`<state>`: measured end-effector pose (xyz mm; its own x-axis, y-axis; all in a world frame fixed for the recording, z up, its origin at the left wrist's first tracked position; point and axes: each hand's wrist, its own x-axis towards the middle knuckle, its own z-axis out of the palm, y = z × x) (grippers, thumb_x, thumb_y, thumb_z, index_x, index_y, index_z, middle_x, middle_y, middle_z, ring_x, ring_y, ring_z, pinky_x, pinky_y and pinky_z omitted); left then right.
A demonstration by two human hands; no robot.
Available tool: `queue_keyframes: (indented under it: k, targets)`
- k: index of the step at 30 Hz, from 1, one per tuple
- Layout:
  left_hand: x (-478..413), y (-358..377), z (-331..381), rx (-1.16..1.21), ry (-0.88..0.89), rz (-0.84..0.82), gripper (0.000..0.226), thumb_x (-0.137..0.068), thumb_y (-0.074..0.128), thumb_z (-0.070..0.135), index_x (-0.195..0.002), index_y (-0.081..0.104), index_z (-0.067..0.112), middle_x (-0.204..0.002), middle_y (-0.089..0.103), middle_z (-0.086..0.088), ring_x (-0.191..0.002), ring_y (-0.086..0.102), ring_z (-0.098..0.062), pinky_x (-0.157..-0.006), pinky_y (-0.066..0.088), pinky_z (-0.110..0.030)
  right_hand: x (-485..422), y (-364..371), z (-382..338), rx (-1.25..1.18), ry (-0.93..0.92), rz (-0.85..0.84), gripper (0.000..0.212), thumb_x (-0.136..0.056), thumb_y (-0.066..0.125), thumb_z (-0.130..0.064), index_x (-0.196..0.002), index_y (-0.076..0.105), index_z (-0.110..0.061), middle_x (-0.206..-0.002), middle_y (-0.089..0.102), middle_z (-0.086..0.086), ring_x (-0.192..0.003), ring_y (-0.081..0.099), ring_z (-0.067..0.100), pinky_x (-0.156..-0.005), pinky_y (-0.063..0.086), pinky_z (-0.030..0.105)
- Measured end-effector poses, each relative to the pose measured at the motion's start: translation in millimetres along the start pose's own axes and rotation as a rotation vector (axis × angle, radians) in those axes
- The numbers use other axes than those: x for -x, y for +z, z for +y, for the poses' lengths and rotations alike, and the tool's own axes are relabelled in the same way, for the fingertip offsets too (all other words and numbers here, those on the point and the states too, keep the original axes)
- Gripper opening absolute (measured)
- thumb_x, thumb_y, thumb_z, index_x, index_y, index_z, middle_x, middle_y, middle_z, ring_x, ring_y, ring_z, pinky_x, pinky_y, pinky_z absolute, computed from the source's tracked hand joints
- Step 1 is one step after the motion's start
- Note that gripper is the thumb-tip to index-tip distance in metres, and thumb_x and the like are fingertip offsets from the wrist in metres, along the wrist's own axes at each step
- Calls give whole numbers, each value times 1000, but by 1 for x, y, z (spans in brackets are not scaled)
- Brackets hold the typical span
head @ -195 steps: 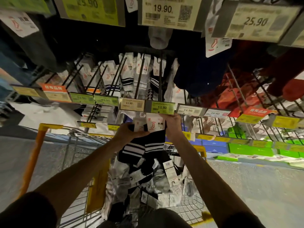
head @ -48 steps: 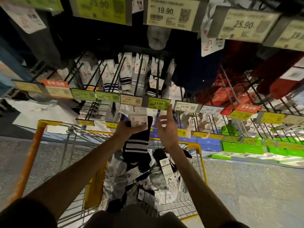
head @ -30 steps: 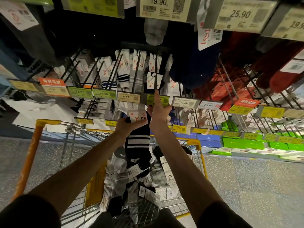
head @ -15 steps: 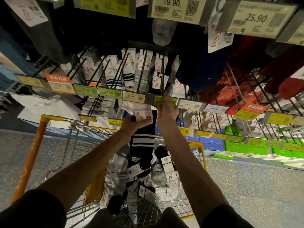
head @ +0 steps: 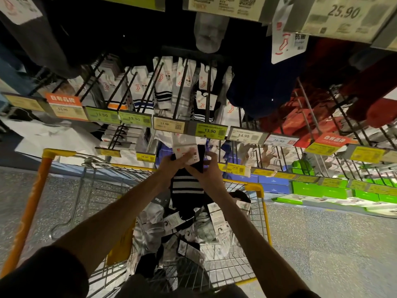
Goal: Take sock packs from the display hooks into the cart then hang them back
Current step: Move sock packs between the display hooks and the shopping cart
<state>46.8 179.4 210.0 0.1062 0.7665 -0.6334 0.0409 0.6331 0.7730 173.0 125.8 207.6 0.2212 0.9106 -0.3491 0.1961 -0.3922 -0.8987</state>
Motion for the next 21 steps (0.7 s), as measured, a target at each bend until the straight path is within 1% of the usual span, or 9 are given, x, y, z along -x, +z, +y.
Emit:
queue_keyframes:
  k: [2, 3, 6, 9, 10, 14, 17, 20, 21]
  targets:
    - [0, -1, 1, -18, -47, -8, 27, -85, 71, 44, -92, 73, 18, -102, 75, -7, -86, 70, -17, -76, 55, -26, -4, -1, 3, 6, 9, 26, 59, -78, 81, -24, -121, 41, -16, -105, 61, 2, -92, 64, 17, -71, 54, 28]
    - [1, -2, 3, -18, -80, -19, 36, -87, 66, 51, -93, 73, 17, -102, 75, -9, -86, 71, -19, -73, 55, -27, -7, -3, 7, -49, 34, 41, 54, -80, 79, -19, -119, 43, -11, -106, 61, 5, -91, 64, 18, -72, 54, 29]
    - [3, -6, 11, 4, -174, -100, 54, -90, 51, 65, -94, 75, 17, -91, 77, -4, -82, 74, -20, -62, 56, -27, -8, -7, 16, -355, 177, 78, 33, -86, 71, -7, -106, 45, -7, -110, 63, 15, -91, 65, 20, -69, 55, 29]
    - [0, -7, 8, -9, -117, -147, 46, -93, 54, 54, -105, 73, 14, -101, 76, -6, -88, 73, -18, -65, 56, -27, -5, -8, 23, -558, 273, 61, 25, -90, 63, 0, -99, 42, -11, -104, 66, 12, -91, 65, 21, -89, 51, 48]
    - [1, -7, 7, -29, -89, -137, 42, -93, 58, 50, -106, 72, 13, -101, 76, -6, -89, 73, -19, -67, 57, -27, -5, -7, 26, -620, 285, 45, 25, -91, 62, 1, -101, 42, -10, -102, 66, 10, -91, 66, 20, -91, 50, 51]
    - [-2, -4, -5, -43, -38, -34, 21, -83, 77, 34, -82, 73, 14, -85, 77, -5, -90, 73, -29, -86, 58, -41, -10, -11, 19, -755, 250, -74, 36, -90, 67, -11, -121, 50, -3, -109, 69, 17, -94, 68, 30, -74, 56, 40]
    - [0, 0, -8, -65, -25, 65, 24, -81, 79, 30, -70, 65, 14, -71, 73, 1, -75, 68, -21, -70, 56, -28, -17, -14, 11, -703, 222, -23, 19, -89, 67, -7, -108, 63, -3, -97, 72, 14, -83, 69, 28, -69, 57, 35]
    - [1, 1, -9, -89, -19, 141, 26, -83, 77, 34, -72, 64, 15, -76, 68, -2, -67, 62, -16, -53, 49, -19, -22, -16, 7, -641, 191, 67, 28, -83, 71, 0, -110, 61, 2, -92, 71, 12, -79, 66, 26, -69, 55, 35]
    - [0, -1, -8, -59, -30, 139, 26, -84, 76, 35, -73, 66, 14, -76, 69, -2, -68, 64, -17, -53, 50, -20, -23, -16, 5, -634, 165, 79, 25, -83, 71, 2, -106, 62, -1, -87, 71, 9, -75, 66, 23, -67, 55, 34]
